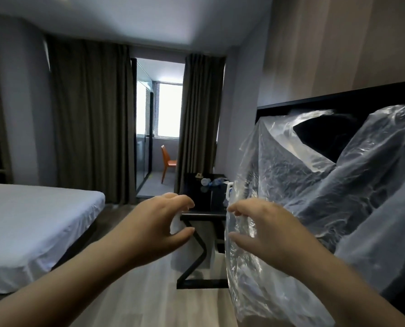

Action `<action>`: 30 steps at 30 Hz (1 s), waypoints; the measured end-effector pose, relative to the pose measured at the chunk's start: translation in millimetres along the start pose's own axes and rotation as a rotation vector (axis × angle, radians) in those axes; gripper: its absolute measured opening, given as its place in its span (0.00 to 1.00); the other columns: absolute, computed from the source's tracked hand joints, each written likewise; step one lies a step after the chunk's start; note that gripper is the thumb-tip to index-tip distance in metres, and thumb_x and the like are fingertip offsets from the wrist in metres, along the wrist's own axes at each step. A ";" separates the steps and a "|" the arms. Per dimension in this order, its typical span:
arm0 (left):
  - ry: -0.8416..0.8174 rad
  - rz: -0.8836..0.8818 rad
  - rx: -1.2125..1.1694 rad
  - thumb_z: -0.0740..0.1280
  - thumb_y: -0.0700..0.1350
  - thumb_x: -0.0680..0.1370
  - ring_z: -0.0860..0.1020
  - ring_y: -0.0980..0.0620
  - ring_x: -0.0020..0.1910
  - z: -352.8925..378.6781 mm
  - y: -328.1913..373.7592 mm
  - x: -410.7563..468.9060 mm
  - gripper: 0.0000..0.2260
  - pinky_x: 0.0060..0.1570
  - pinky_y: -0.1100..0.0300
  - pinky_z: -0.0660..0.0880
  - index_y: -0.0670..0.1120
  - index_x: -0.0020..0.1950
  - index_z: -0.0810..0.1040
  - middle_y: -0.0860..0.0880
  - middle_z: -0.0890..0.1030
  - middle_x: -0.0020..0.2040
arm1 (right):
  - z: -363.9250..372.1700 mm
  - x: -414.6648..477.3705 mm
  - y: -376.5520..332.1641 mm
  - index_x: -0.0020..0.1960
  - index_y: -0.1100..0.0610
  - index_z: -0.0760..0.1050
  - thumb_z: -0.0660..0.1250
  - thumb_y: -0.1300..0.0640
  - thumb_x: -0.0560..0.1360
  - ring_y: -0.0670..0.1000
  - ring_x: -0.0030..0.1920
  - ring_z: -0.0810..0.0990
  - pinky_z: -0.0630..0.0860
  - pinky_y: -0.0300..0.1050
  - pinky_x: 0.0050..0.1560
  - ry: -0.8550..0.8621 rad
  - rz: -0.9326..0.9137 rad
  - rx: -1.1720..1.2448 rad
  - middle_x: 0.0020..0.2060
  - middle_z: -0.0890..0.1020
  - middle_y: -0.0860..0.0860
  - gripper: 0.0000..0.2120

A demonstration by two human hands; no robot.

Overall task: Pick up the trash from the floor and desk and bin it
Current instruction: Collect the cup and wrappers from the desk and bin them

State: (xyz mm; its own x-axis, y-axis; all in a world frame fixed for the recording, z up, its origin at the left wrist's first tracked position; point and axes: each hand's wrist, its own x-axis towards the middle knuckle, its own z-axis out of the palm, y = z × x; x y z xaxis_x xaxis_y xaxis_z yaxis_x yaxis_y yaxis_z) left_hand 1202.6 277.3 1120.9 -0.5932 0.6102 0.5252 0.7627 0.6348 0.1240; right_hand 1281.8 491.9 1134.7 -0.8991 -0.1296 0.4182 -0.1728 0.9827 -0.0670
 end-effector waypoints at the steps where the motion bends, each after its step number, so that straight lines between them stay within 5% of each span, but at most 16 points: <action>1: 0.000 -0.003 0.000 0.65 0.58 0.75 0.72 0.64 0.55 6.0 -4.6 8.7 0.20 0.51 0.73 0.70 0.58 0.66 0.69 0.61 0.74 0.59 | 4.9 9.1 8.3 0.66 0.44 0.70 0.66 0.44 0.75 0.42 0.59 0.74 0.71 0.40 0.61 -0.006 -0.006 -0.002 0.58 0.76 0.40 0.20; 30: -0.047 -0.082 -0.064 0.65 0.58 0.75 0.72 0.63 0.58 203.1 -359.4 316.0 0.20 0.58 0.68 0.69 0.56 0.66 0.70 0.60 0.75 0.60 | 236.9 435.3 163.4 0.67 0.42 0.68 0.64 0.43 0.76 0.38 0.61 0.72 0.68 0.33 0.59 -0.118 0.007 0.026 0.60 0.74 0.37 0.20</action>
State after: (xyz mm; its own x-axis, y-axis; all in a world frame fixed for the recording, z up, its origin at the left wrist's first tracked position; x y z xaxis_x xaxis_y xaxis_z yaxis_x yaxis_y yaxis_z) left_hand 688.7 338.2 1071.3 -0.6647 0.5800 0.4709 0.7250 0.6530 0.2191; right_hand 767.0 564.7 1091.2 -0.9412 -0.1390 0.3081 -0.1753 0.9801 -0.0934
